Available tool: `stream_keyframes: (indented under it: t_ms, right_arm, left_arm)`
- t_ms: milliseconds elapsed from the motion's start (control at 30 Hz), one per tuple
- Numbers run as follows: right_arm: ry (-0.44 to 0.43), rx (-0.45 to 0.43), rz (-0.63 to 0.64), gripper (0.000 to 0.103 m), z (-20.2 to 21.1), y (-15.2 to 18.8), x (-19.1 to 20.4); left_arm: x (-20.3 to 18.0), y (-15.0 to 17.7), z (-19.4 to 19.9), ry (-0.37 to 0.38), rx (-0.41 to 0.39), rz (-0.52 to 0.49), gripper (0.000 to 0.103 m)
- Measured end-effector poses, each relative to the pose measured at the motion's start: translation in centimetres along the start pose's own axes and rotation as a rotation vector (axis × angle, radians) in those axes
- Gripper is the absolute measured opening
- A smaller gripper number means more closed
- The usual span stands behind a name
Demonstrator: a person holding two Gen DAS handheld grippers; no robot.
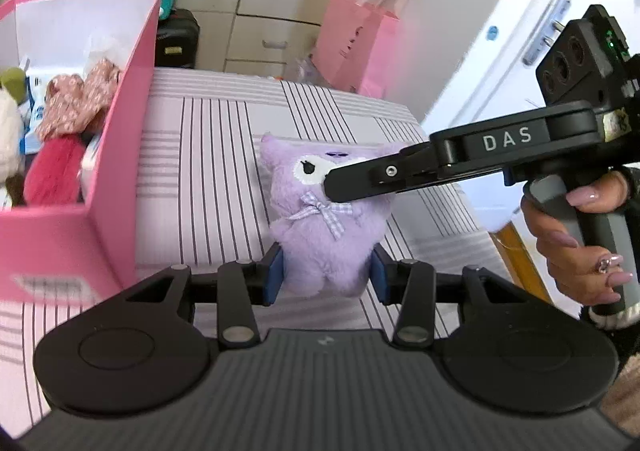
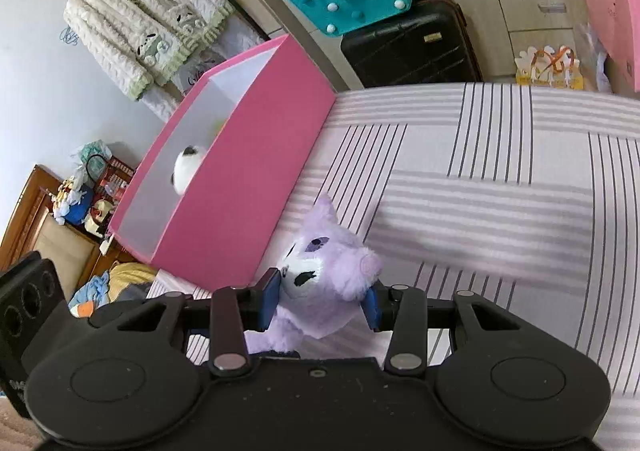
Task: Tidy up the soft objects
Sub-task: 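Carry the plush toy with both tools over the pink box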
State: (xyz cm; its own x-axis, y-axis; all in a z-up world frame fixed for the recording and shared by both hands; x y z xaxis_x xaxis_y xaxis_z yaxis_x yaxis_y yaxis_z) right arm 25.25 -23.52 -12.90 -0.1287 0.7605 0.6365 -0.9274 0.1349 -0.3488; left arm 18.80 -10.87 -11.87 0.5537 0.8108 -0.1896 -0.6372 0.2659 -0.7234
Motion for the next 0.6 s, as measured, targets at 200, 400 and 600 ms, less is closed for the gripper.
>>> stream_keyframes:
  t_ms: [200,400,600]
  right_arm:
    - [-0.041,0.042,-0.032,0.047,0.8,3.0,1.2]
    - [-0.078,0.095,0.011,0.046,1.3,5.6,4.1]
    - [-0.117,0.13,0.072,0.044,1.6,7.0,8.4]
  left_arm:
    - [-0.6,1.9,3.0,0.02,0.023,-0.037,0.042]
    - [0.1,3.3,7.0,0.031,0.04,-0.05,0.042]
    - [1.2,3.6,11.7,0.022,0.036,-0.073,0.042]
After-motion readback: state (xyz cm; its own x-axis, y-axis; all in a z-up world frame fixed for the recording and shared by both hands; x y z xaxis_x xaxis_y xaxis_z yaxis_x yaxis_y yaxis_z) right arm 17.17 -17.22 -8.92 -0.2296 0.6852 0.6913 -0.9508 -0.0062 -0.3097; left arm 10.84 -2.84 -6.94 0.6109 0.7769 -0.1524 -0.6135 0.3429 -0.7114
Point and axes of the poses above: each gripper's, at about its wrist camera, not at the fingertips, and z roughly against the way its jaws point, x to its left, y to its underside, the point moved 7 cm from there along -z, roughly the way its jaws point, and after that the axes turned 15 degrees about -z, right-handed, at the moved point
